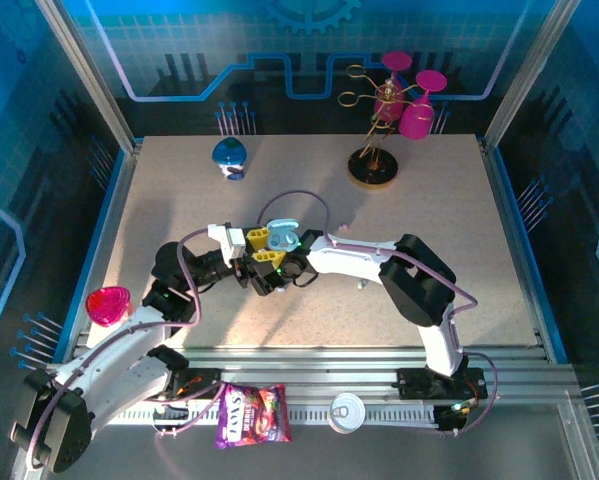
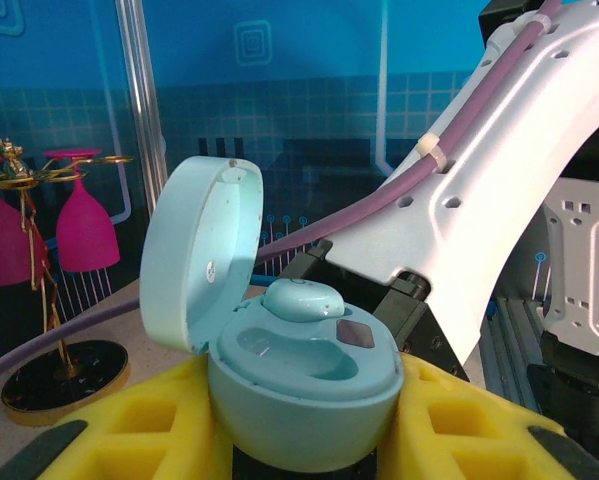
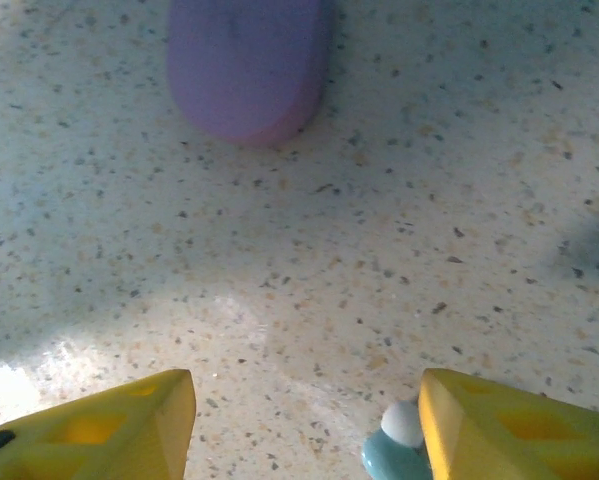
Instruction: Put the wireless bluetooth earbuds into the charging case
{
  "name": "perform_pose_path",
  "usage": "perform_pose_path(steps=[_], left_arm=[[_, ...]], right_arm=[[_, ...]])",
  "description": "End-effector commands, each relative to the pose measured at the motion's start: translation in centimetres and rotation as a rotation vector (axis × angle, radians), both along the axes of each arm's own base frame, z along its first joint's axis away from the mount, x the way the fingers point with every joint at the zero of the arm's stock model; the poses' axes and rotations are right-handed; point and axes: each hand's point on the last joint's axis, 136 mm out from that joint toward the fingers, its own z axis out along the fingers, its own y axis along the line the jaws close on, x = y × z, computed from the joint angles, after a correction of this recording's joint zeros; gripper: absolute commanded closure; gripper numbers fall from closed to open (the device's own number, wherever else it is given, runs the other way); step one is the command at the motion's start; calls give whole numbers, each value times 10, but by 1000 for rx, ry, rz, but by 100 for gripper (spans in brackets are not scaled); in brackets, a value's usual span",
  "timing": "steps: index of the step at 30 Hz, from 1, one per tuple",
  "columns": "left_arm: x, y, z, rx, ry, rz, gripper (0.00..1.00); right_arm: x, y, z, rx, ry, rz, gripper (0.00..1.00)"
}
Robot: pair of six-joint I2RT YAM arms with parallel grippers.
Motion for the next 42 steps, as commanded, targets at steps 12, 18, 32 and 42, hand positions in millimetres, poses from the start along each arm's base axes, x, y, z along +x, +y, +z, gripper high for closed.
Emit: perform_pose_path(steps=[12, 18, 32, 42], left_arm=[[1, 2, 11, -13, -27, 8, 74], [2, 1, 11, -10, -30, 8, 74], [0, 2, 16, -17, -40, 7, 74], [-3, 2, 19, -25, -46, 0, 74]], right_arm=[[-15, 1, -21, -44, 95, 35, 42], [-27, 11, -11, -9, 93, 107, 43], [-22, 11, 24, 109, -39, 69, 44], [-11, -25, 7, 166, 67, -194, 45]])
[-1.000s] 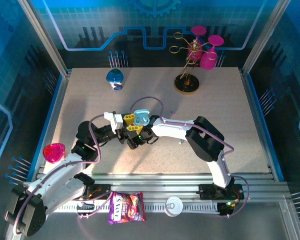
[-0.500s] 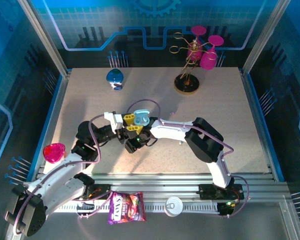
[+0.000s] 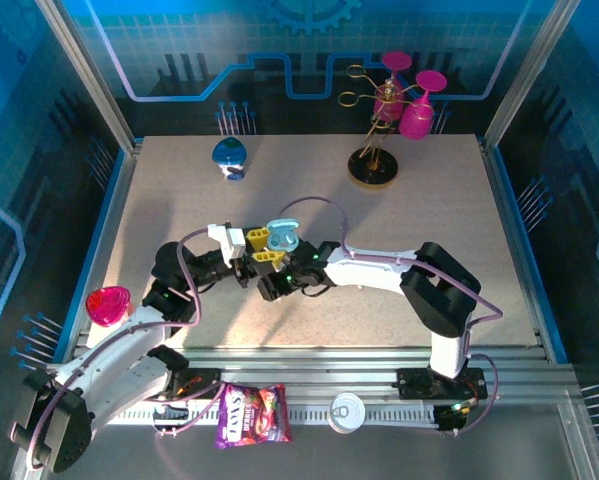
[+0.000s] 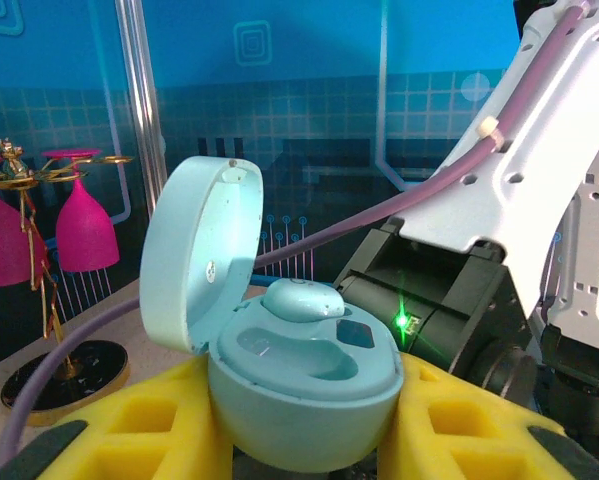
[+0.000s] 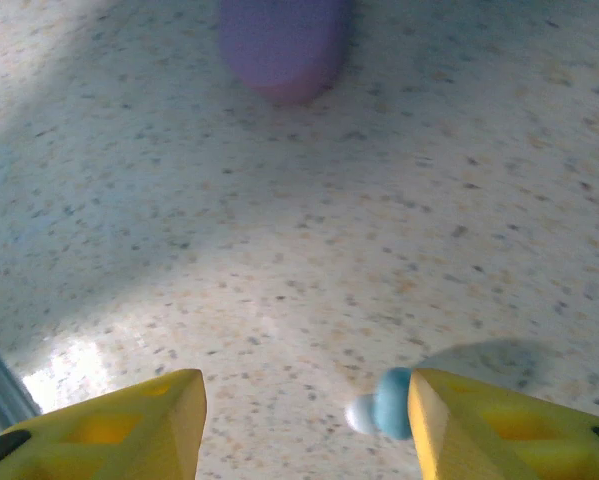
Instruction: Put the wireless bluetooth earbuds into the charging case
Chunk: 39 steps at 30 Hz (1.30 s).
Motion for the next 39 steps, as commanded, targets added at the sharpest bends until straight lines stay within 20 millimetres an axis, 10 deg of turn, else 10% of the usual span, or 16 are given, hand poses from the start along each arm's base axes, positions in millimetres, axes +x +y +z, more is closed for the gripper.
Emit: perform_pose_path(steps=[1, 39], left_arm=[[-3, 2, 19, -25, -47, 1, 75], [1, 1, 11, -13, -21, 6, 74]], right_arm=[[5, -9, -6, 58, 81, -108, 45], [-9, 3, -28, 167, 228, -87, 61]])
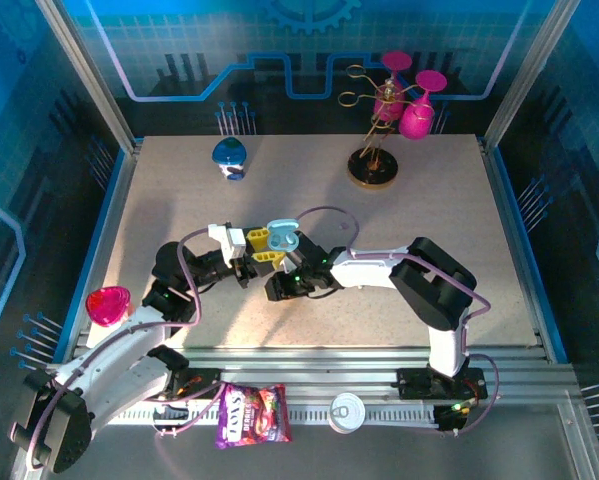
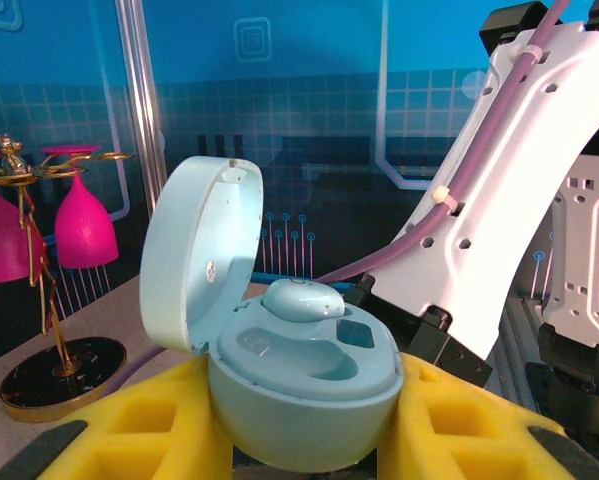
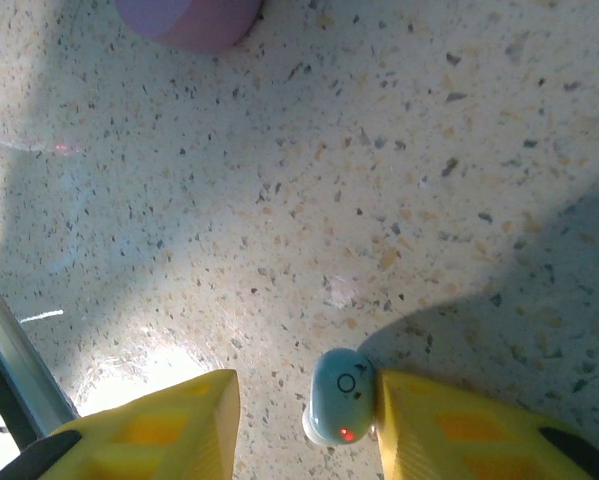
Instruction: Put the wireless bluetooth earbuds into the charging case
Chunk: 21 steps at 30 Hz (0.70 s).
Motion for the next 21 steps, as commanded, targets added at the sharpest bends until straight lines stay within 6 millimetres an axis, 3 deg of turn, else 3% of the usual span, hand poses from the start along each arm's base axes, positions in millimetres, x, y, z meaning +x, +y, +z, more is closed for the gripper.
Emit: perform_pose_path(steps=[1, 14, 21], left_arm=[[1, 1, 12, -16, -27, 5, 75], [1, 0, 14, -16, -34, 5, 75], [2, 0, 13, -13, -33, 11, 74]], right_arm=[[1, 0, -3, 17, 23, -10, 61], [4, -2, -14, -20, 40, -21, 74], [8, -8, -4, -25, 4, -39, 81]])
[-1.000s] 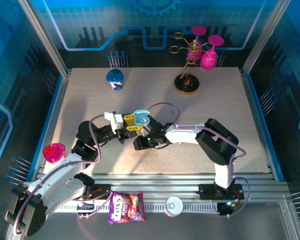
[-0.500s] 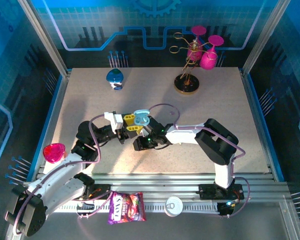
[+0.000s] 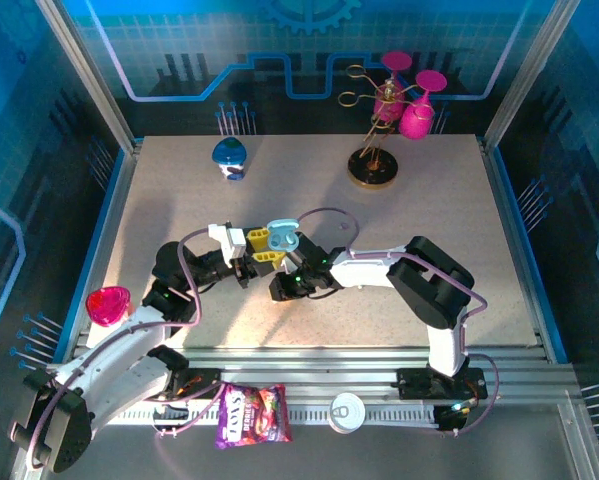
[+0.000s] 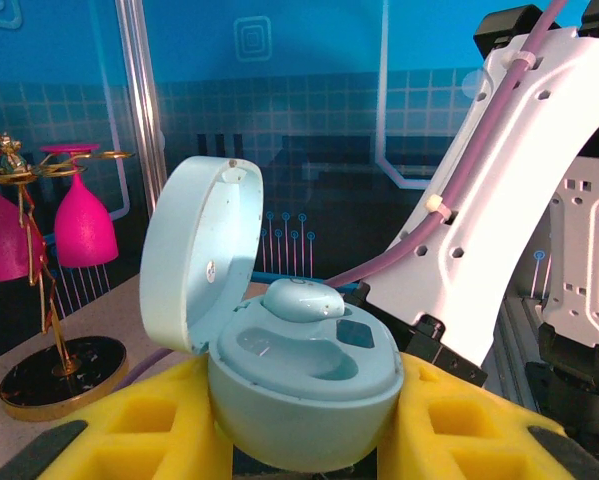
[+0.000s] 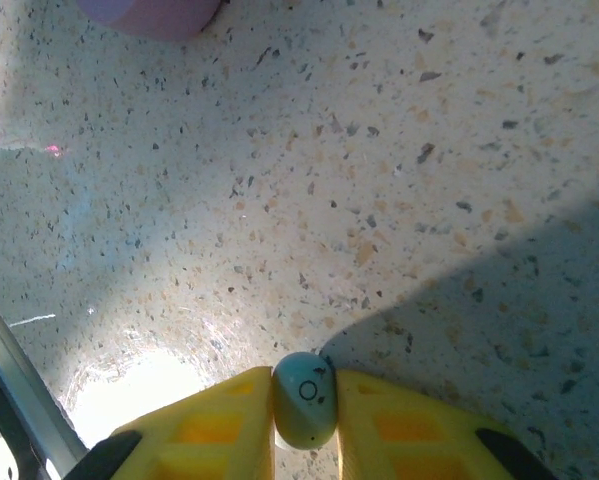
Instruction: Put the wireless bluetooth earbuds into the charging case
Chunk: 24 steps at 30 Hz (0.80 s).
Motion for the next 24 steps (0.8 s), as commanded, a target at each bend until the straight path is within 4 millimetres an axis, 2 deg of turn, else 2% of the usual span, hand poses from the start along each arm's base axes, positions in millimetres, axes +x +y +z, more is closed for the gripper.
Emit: perform_pose_path(steps=[1, 7, 12, 14, 19, 22, 24], left_arm=[[3, 1, 14, -14, -36, 14, 75], [9, 3, 11, -12, -49, 53, 75], [19, 4, -3, 15, -48, 98, 75], [25, 4, -11, 32, -44, 119, 75], [40, -2, -39, 106, -27, 155, 75], [47, -9, -61, 171, -24, 169, 75], [51, -15, -72, 203, -21, 171, 75]], right_arm=[[7, -9, 4, -18, -21, -28, 82], [15, -36, 18, -33, -72, -104, 82], [20, -88, 26, -87, -127, -228, 82], [23, -110, 35, -98, -155, -270, 82], [30, -149, 84, -150, -291, -321, 82], [31, -157, 122, -136, -369, -335, 82], [31, -156, 147, -101, -406, -334, 82]])
